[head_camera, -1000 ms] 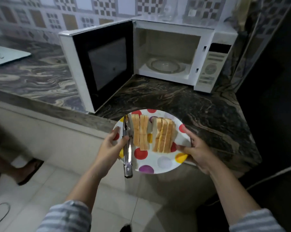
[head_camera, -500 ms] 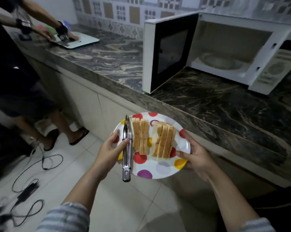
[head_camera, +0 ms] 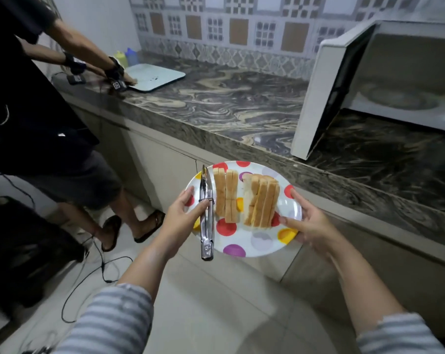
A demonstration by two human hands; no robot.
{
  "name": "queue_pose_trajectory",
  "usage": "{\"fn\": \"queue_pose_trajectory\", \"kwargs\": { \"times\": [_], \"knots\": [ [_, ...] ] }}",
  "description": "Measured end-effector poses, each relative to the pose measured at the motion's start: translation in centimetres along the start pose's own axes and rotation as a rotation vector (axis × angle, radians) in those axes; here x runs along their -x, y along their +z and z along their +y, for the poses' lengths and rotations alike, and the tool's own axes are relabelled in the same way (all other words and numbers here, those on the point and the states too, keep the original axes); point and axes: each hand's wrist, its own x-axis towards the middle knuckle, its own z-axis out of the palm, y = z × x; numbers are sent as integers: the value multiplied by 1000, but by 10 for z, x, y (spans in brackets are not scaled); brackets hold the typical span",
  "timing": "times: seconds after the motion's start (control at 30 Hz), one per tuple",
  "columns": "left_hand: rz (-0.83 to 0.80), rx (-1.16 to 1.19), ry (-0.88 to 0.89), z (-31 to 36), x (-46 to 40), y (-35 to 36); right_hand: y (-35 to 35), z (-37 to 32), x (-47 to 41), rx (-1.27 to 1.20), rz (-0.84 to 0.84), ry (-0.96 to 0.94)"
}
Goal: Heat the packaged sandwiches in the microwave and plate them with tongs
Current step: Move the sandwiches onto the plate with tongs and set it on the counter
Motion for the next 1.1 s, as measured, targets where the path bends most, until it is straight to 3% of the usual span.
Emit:
{"fn": "queue_pose_trajectory", "kwargs": {
  "times": [0.37, 0.7, 1.1],
  "knots": [
    [-49, 31, 23, 30, -148, -49, 55, -60, -120, 45, 44, -45],
    [-134, 17, 22, 56, -309, -16, 28, -101, -256, -15, 201, -59],
    [-289, -56, 74, 75, -465, 26, -8, -146, -361, 186, 385, -85]
  ]
}}
